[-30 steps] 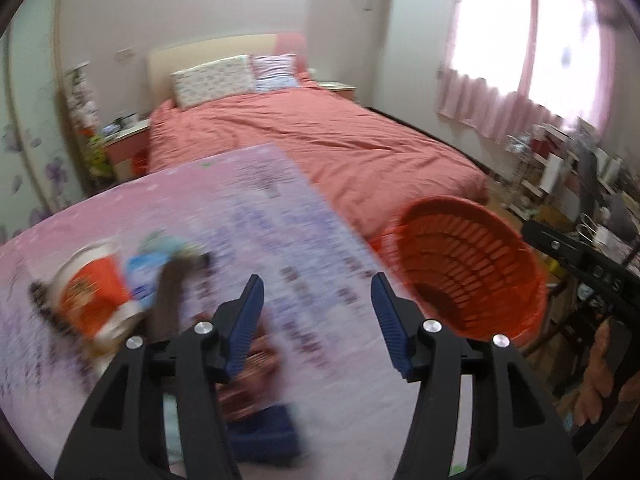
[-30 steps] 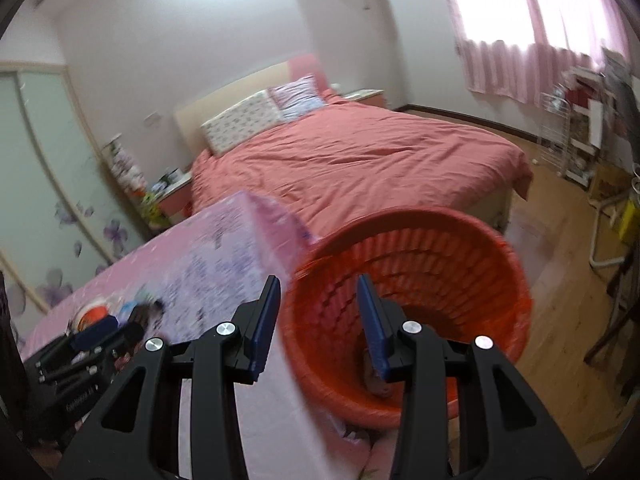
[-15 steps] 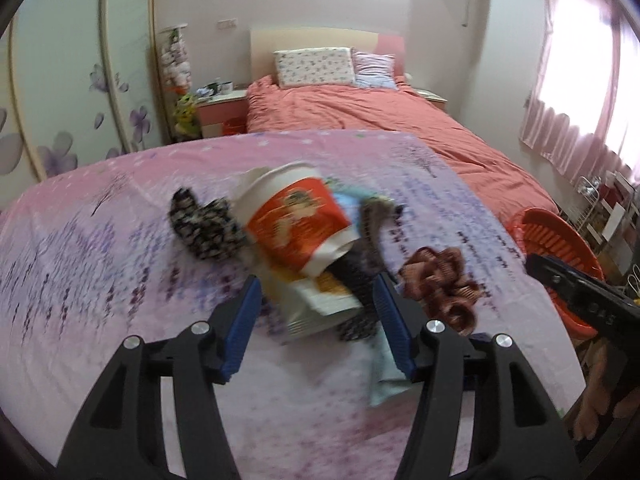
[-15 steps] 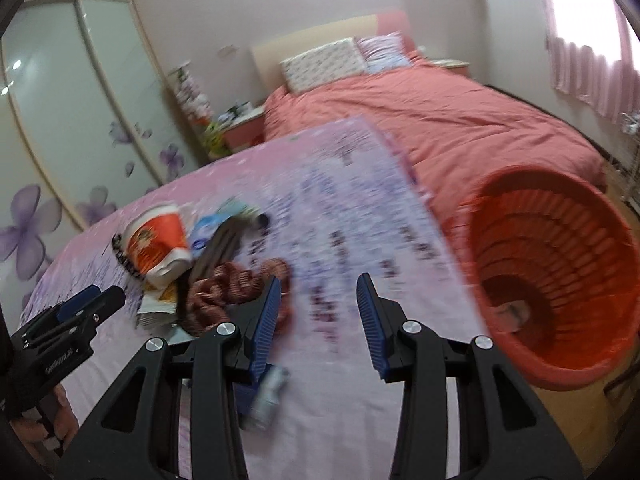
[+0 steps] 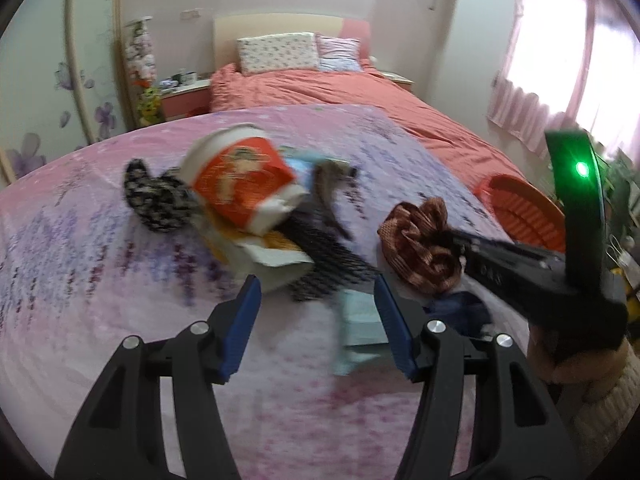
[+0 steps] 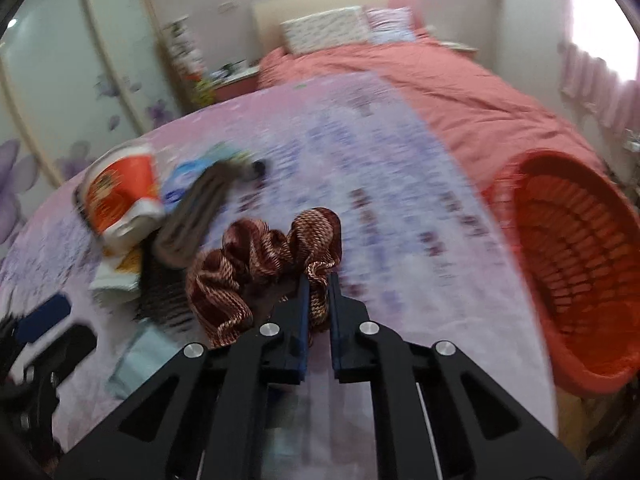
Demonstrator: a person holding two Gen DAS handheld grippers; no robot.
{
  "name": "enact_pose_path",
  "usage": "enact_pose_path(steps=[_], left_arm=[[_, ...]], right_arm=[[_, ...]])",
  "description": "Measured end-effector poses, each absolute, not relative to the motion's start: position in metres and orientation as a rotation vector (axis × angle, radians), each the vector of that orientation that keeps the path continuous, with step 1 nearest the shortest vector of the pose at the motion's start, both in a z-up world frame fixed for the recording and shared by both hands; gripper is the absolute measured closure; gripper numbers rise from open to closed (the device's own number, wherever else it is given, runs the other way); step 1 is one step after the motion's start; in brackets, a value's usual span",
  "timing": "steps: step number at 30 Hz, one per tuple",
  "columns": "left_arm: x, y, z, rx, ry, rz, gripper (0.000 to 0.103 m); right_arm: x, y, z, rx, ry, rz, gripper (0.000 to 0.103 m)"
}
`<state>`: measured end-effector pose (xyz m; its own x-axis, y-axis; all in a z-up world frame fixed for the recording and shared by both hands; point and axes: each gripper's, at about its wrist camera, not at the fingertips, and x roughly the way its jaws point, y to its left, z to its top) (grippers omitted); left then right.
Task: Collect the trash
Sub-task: 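Grasp the blue-green cloth bag with the left tool while the right tool holds the scrunchie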
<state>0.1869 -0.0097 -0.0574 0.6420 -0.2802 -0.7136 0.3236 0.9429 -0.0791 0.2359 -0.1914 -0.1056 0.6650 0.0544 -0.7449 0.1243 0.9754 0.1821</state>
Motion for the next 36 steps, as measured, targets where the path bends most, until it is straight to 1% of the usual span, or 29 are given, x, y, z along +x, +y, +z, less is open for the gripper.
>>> enact_pose_path(steps=[2,5,10,17,18,20,21,24,30,33,35,36], left_arm=[[0.181,-0.024,-0.058,0.08,0.797,-0.382,0.036],[0.171,-0.044,-0.062,0.131,0.791,-0.439,0.031],[0.159,-0.063,-0.073,0.229,0.796,-0.462,0.027],[0.171,-0.082,-0.098,0.317,0.838,-0.395,0.027],[0.178,-0.084,-0.1,0.319,0.846,-0.368,0.029],[0.195,-0.085,-0.105,0.299,0.869,-0.325,0.036],[0.202,-0.084,-0.106,0.284,0.882,-0.307,0.038],[0.225,-0.078,-0.106,0.192,0.922,-0.285,0.042],[0.241,-0.069,-0.097,0.115,0.915,-0.299,0.047],[0.246,-0.065,-0.097,0.087,0.922,-0.306,0.052],[0.249,-0.06,-0.099,0.072,0.932,-0.305,0.058],[0.25,-0.058,-0.099,0.067,0.934,-0.305,0.059]], right_arm=[[0.231,-0.207,-0.104,0.251,0.835,-0.097,0.095],[0.225,-0.23,-0.102,0.288,0.83,-0.151,0.095],[0.214,-0.245,-0.104,0.319,0.831,-0.163,0.095],[0.21,-0.249,-0.108,0.343,0.836,-0.153,0.094],[0.21,-0.249,-0.108,0.347,0.836,-0.153,0.094],[0.209,-0.251,-0.109,0.354,0.838,-0.152,0.094],[0.209,-0.252,-0.109,0.358,0.839,-0.151,0.094],[0.209,-0.252,-0.11,0.364,0.838,-0.145,0.094],[0.211,-0.25,-0.108,0.388,0.832,-0.11,0.094],[0.215,-0.249,-0.111,0.4,0.838,-0.101,0.094],[0.217,-0.247,-0.113,0.4,0.839,-0.096,0.093],[0.217,-0.246,-0.113,0.4,0.84,-0.095,0.093]])
